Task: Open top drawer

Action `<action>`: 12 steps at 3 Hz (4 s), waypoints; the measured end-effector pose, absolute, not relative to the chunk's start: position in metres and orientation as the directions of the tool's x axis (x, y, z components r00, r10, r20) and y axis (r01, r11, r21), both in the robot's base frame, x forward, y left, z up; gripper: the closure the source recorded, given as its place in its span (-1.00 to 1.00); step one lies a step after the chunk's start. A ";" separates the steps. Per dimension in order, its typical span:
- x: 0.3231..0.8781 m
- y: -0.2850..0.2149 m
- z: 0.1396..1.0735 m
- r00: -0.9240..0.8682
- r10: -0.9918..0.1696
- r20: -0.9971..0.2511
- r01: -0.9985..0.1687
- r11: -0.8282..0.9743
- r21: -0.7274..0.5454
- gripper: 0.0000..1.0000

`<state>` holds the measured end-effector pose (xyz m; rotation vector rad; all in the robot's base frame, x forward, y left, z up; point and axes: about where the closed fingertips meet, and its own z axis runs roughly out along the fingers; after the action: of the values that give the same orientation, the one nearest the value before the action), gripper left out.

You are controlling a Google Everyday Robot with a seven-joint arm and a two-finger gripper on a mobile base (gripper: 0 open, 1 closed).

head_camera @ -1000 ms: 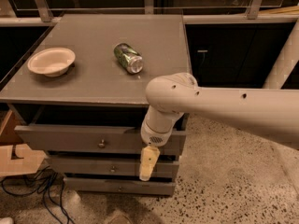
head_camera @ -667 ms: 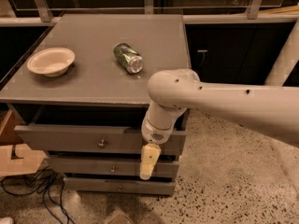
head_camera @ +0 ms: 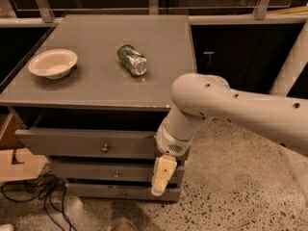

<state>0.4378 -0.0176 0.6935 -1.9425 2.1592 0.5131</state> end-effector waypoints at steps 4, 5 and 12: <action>0.488 -0.006 0.709 -0.100 -0.945 -0.311 -0.993 0.116 -0.031 -1.00; 0.498 0.002 0.703 -0.092 -0.946 -0.311 -0.994 0.107 -0.031 -1.00; 0.503 0.014 0.665 -0.069 -0.957 -0.280 -0.998 0.064 0.028 1.00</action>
Offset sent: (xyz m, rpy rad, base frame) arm 0.0360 0.0122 -0.0240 -0.1083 -0.0605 -0.0333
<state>0.5029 0.0139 0.6652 -2.0045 2.1461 0.3172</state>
